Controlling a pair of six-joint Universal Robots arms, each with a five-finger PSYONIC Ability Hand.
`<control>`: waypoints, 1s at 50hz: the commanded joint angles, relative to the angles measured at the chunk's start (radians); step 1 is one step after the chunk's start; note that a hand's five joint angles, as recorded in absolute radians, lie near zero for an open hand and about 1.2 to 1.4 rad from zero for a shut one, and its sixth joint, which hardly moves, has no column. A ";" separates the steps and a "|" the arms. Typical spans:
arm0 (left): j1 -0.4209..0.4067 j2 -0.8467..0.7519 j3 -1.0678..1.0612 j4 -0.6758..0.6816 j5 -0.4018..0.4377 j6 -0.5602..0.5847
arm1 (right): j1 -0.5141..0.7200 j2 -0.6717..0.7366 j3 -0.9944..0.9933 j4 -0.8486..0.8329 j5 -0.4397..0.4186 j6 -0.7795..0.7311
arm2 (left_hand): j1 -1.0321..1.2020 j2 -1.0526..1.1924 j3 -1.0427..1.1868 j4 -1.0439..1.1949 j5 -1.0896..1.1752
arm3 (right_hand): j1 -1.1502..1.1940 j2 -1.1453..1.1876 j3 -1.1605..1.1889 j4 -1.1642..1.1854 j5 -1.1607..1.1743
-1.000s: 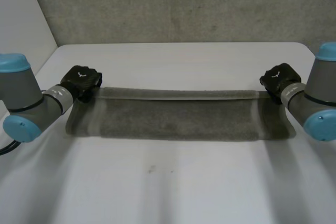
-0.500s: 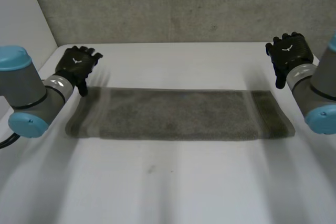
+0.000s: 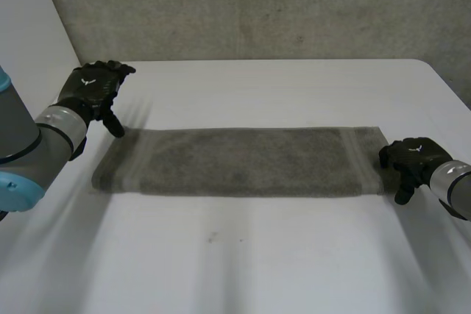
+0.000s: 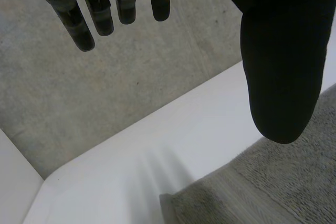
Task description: Fold the towel.
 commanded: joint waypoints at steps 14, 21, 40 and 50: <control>-0.009 0.015 -0.042 0.010 0.000 0.006 | -0.156 -0.074 0.009 -0.154 0.062 -0.017 | -0.005 0.009 0.008 0.006 -0.030 | 0.974 0.898 0.897 0.898 0.914; -0.009 0.042 -0.055 0.010 0.000 0.003 | -0.273 -0.086 -0.014 -0.154 0.066 -0.160 | -0.005 0.009 0.008 0.006 -0.030 | 0.974 0.898 0.897 0.898 0.914; -0.010 0.083 -0.085 0.010 -0.005 -0.006 | 0.349 -0.106 -0.247 -0.180 0.048 -0.062 | -0.005 0.009 0.008 0.006 -0.030 | 0.974 0.898 0.897 0.898 0.914; -0.010 0.091 -0.098 0.010 -0.003 -0.006 | 0.707 0.139 -0.378 -0.185 0.004 -0.069 | -0.005 0.009 0.008 0.006 -0.030 | 0.974 0.898 0.897 0.898 0.914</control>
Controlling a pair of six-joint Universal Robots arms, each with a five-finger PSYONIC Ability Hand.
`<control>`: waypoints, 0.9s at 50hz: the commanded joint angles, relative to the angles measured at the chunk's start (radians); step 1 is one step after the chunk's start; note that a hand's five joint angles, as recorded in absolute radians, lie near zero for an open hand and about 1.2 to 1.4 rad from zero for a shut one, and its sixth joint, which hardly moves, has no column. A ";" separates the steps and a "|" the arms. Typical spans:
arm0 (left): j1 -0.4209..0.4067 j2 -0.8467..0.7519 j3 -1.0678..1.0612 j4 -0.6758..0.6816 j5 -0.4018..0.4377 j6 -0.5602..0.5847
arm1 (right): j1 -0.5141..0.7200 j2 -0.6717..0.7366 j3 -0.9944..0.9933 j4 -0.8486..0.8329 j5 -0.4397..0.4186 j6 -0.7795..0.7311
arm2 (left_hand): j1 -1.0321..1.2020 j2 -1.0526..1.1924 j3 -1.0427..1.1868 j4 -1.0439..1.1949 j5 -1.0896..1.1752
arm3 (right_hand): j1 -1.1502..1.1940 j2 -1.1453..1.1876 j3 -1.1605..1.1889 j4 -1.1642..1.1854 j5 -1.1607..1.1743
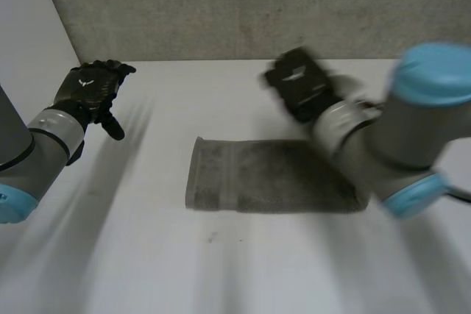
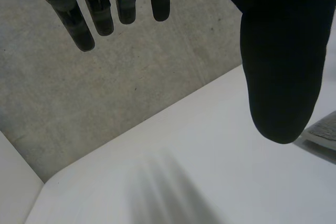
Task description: Fold the towel.
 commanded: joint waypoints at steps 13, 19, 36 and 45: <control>-0.045 -0.005 0.005 0.005 0.003 0.000 | 0.286 0.308 -0.121 0.003 -0.048 -0.036 | -0.005 0.009 0.008 0.006 -0.030 | -0.777 -0.994 -1.009 -1.013 -0.976; -0.110 -0.008 0.029 0.012 0.000 0.000 | 0.248 0.180 -0.056 0.038 0.036 0.000 | -0.005 0.009 0.008 0.006 -0.030 | -0.785 -1.001 -1.016 -1.021 -0.983; -0.295 -0.036 0.149 0.012 -0.089 -0.070 | -0.246 -0.110 0.428 0.170 -0.030 0.230 | -0.005 0.009 0.008 0.006 -0.030 | -0.785 -1.001 -1.016 -1.021 -0.983; -0.318 0.011 0.193 -0.139 -0.155 -0.205 | -0.347 -0.054 0.542 0.002 -0.102 0.141 | -0.005 0.009 0.008 0.006 -0.030 | 0.397 0.181 0.166 0.161 0.199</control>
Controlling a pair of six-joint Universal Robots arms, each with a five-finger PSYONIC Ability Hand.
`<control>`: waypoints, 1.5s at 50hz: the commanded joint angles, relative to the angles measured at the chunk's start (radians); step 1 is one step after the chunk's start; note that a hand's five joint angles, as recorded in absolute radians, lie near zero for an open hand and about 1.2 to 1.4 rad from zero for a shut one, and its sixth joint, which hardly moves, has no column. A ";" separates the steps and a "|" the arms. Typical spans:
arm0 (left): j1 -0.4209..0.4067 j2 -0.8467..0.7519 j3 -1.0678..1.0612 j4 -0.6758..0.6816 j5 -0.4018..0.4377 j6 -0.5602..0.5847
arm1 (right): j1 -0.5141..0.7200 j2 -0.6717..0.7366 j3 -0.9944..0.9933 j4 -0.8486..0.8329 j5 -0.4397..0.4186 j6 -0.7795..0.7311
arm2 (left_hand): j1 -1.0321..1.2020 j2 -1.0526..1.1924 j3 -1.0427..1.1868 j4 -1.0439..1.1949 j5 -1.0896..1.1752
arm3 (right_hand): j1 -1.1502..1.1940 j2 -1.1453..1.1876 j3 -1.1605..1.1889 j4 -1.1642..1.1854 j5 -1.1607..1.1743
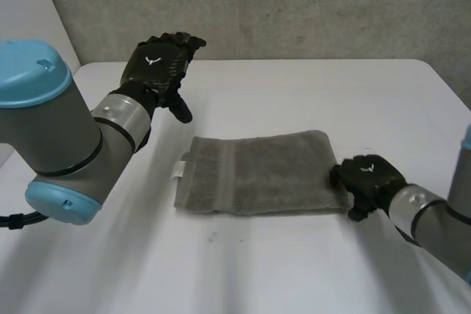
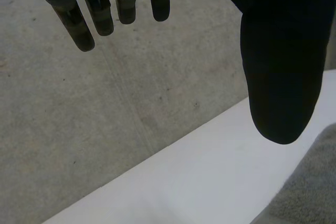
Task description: Fold the towel.
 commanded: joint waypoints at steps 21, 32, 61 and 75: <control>0.039 0.174 0.119 -0.396 -0.034 -0.202 | 0.238 0.038 -0.207 -0.139 0.004 0.196 | -0.005 0.009 0.008 0.006 -0.030 | 1.003 0.957 0.953 0.951 0.955; 0.043 0.168 0.109 -0.387 -0.031 -0.198 | 0.138 0.022 -0.097 -0.049 0.048 0.187 | -0.005 0.009 0.008 0.006 -0.030 | 0.088 0.042 0.038 0.036 0.040; 0.039 0.176 0.067 -0.307 -0.033 -0.190 | -0.029 0.025 0.008 -0.232 -0.035 0.136 | -0.005 0.009 0.008 0.006 -0.030 | 1.003 0.957 0.953 0.951 0.955; 0.042 0.204 0.066 -0.278 -0.033 -0.191 | 0.370 0.140 -0.365 -0.139 -0.047 0.300 | -0.005 0.009 0.008 0.006 -0.030 | 1.003 0.957 0.953 0.951 0.955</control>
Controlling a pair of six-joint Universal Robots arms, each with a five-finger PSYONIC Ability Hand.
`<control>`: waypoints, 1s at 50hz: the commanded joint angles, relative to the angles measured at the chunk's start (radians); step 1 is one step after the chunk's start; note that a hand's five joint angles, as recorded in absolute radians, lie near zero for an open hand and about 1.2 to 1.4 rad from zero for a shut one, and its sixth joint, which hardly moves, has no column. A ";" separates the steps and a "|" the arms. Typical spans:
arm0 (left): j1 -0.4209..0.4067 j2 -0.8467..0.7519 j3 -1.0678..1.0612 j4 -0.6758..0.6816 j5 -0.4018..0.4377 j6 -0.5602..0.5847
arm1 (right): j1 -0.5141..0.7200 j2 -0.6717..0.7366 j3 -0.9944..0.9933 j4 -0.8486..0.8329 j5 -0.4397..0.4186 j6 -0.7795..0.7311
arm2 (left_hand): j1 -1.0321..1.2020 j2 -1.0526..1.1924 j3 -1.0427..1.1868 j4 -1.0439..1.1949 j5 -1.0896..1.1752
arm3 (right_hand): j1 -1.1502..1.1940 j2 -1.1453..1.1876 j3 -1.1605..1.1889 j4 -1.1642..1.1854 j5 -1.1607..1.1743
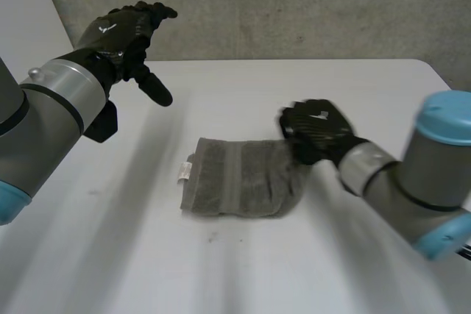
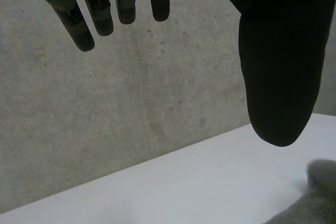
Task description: Fold the towel.
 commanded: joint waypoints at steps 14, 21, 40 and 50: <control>0.025 -0.047 0.001 0.060 -0.002 -0.002 | 0.353 0.316 -0.427 0.175 0.009 -0.021 | -0.005 0.010 0.008 0.006 -0.030 | -0.148 -0.416 -0.424 -0.434 -0.389; 0.019 -0.163 0.001 0.072 -0.003 -0.008 | 0.272 0.128 -0.300 0.176 0.128 0.075 | -0.005 0.010 0.008 0.006 -0.030 | -0.733 -1.002 -1.009 -1.020 -0.975; -0.117 -0.448 -0.006 0.055 -0.073 -0.008 | 0.134 0.198 -0.252 0.239 0.094 0.148 | 0.013 0.028 0.026 0.025 -0.012 | -0.733 -1.002 -1.009 -1.020 -0.975; -0.099 -0.484 -0.054 0.054 -0.133 0.228 | 0.171 0.374 -0.413 0.337 0.090 0.100 | 0.005 0.019 0.017 0.016 -0.021 | -0.733 -1.002 -1.009 -1.020 -0.975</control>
